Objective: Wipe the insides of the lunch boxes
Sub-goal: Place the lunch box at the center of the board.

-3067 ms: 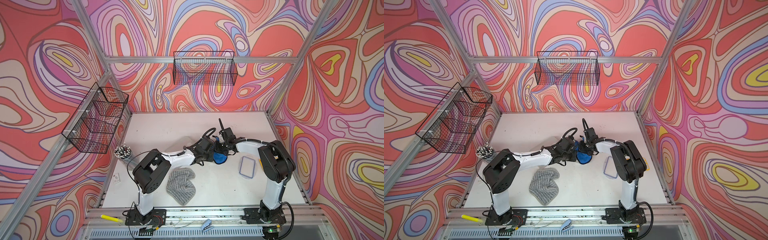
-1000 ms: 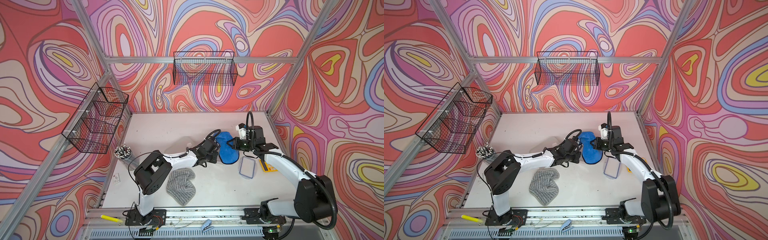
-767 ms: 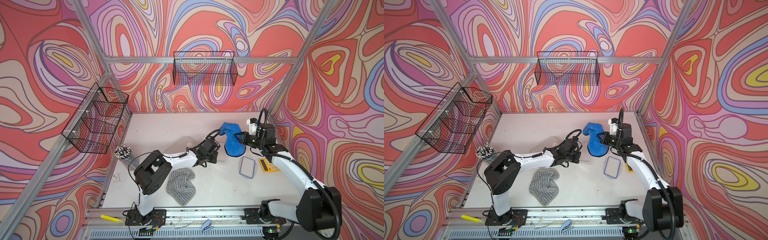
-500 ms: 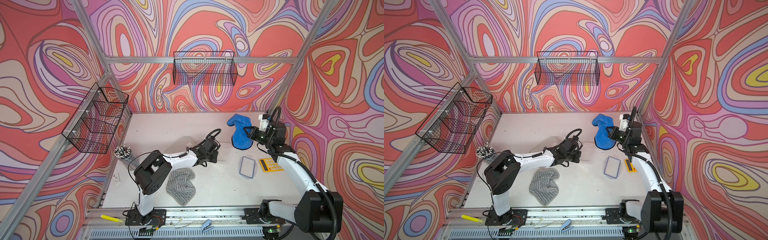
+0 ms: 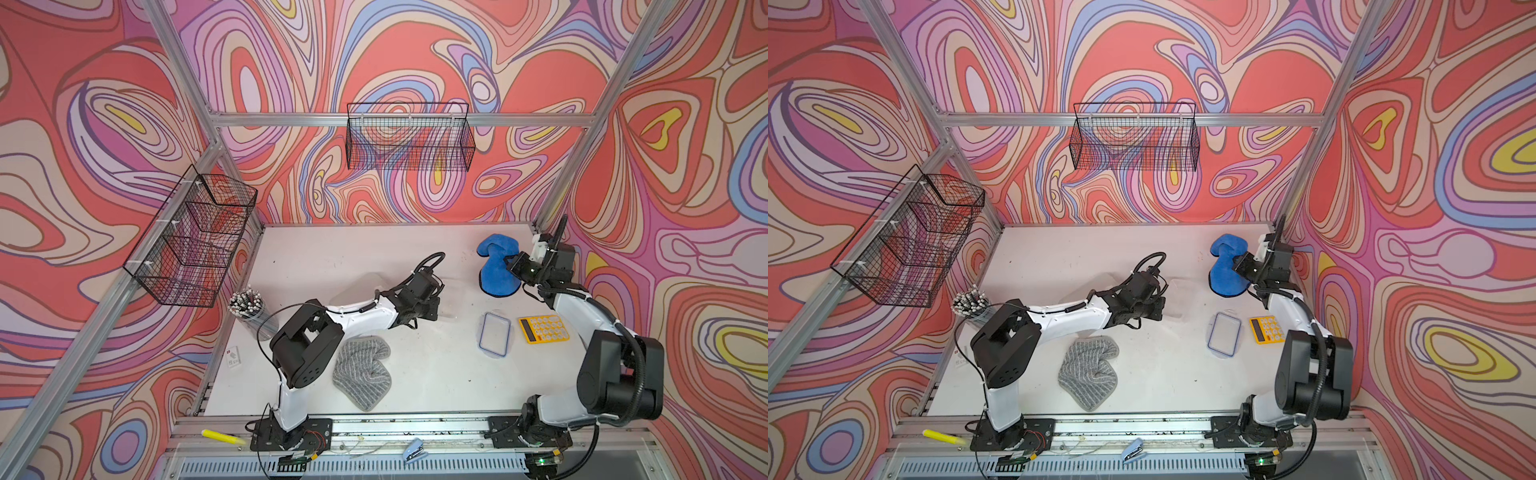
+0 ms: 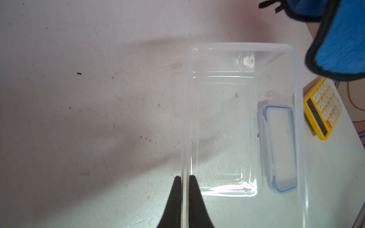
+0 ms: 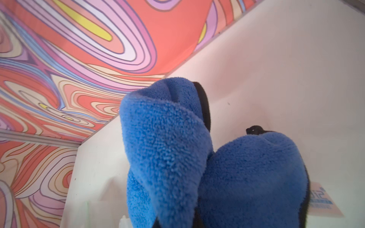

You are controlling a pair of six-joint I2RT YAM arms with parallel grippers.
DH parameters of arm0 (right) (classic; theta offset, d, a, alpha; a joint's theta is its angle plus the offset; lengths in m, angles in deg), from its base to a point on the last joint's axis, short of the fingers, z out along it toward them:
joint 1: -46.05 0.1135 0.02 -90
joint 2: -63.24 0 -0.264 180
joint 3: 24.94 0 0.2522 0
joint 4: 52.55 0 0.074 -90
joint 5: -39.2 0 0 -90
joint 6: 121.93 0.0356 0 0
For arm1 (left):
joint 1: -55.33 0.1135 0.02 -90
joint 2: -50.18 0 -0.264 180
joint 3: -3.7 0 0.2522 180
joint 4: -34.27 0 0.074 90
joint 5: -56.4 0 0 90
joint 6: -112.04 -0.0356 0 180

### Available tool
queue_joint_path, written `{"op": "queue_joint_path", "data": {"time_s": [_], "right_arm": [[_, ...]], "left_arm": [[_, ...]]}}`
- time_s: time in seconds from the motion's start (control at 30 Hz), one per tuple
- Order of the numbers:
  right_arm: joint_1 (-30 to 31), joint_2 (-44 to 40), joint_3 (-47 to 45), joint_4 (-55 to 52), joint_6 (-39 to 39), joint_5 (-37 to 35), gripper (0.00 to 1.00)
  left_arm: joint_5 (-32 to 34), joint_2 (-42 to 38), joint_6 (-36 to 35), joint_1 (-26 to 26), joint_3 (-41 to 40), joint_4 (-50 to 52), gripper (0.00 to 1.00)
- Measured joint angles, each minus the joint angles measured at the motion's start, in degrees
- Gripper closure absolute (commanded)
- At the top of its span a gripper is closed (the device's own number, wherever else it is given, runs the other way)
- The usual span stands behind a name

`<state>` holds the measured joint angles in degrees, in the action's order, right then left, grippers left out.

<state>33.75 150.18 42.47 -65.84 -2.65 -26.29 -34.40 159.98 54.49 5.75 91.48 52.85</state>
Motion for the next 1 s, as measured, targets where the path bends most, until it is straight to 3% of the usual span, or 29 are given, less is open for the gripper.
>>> {"op": "queue_joint_path", "data": {"time_s": [0.5, 1.0], "right_arm": [[-5.6, 18.3, 5.3, 4.1, 4.1, 2.1, 1.0], [-7.2, 23.6, 10.3, -4.0, 3.8, 4.3, 1.0]], "left_arm": [[0.9, 7.3, 0.6, 0.0, 13.7, 6.1, 1.0], [2.8, 18.3, 0.9, 0.2, 29.7, 14.9, 1.0]]}}
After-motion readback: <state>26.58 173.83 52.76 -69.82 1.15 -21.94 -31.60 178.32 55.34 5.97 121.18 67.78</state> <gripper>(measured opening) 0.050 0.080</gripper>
